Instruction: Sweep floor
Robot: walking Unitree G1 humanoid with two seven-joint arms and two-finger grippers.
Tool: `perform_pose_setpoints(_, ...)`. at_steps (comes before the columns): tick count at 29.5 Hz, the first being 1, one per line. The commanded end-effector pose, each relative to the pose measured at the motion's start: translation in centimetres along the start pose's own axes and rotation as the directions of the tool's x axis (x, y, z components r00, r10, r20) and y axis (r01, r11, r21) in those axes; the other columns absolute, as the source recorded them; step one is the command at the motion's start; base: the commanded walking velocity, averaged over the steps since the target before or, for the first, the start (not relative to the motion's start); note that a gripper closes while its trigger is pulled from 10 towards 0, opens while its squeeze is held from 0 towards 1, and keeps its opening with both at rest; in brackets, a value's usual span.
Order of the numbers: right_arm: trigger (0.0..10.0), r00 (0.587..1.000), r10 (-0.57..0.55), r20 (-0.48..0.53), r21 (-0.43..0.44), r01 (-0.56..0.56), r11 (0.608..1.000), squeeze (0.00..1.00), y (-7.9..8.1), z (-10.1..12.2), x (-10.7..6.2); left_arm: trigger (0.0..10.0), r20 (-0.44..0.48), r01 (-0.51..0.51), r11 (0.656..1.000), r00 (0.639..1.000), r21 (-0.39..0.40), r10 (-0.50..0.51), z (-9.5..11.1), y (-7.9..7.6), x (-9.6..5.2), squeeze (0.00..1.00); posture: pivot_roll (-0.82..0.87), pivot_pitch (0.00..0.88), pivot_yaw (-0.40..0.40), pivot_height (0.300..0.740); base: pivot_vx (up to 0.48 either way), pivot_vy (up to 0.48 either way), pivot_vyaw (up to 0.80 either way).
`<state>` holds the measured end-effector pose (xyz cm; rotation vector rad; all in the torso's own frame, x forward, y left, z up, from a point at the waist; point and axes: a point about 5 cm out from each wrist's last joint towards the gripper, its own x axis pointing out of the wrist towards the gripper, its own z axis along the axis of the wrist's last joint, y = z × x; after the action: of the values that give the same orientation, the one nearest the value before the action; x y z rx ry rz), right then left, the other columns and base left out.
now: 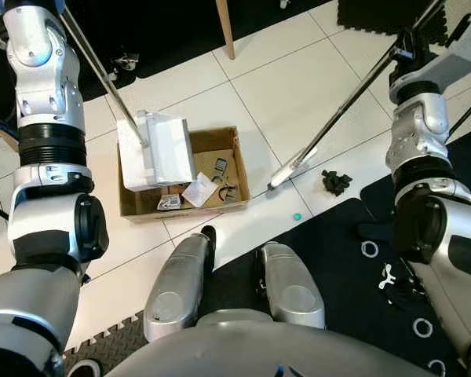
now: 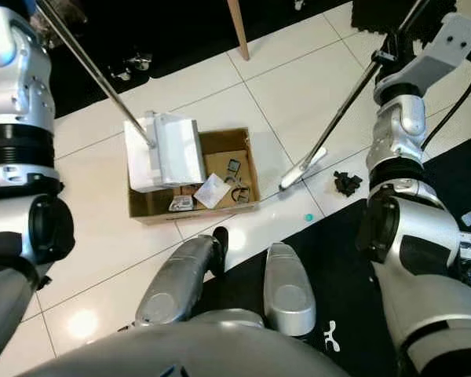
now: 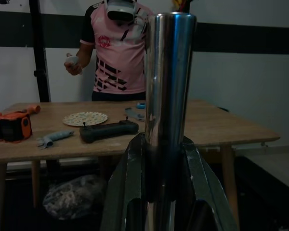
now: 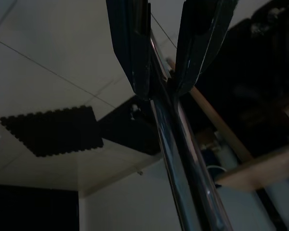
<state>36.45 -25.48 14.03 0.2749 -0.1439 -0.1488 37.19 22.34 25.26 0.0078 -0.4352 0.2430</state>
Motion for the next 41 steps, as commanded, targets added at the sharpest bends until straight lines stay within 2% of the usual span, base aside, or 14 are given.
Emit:
perform_pose_setpoints(1, 10.0, 0.998, 0.018, 0.067, 0.028, -0.02, 0.999, 0.0, 0.7, 1.2, 0.5, 10.0, 0.038, 0.01, 0.998, 0.999, -0.059, -0.008, 0.8, -0.5, -0.1, 0.0, -0.05, 0.075, -0.004, 0.74, 0.0, 0.0, 0.0)
perform_pose_setpoints(22, 10.0, 0.997, 0.038, 0.061, 0.031, -0.04, 0.999, 0.0, 1.2, 0.8, 0.5, 10.0, -0.029, 0.002, 0.997, 1.0, -0.071, -0.004, -0.8, -0.7, -1.0, 0.0, -0.04, 0.058, -0.005, 0.74, 0.0, 0.0, 0.0)
perform_pose_setpoints(41, 10.0, 0.997, 0.043, 0.057, 0.023, -0.045, 0.999, 0.0, 1.3, 0.9, 0.5, 10.0, -0.029, -0.01, 0.997, 1.0, -0.076, 0.008, -0.9, -0.5, -1.0, 0.0, -0.04, 0.049, -0.006, 0.74, -0.018, 0.0, 0.0)
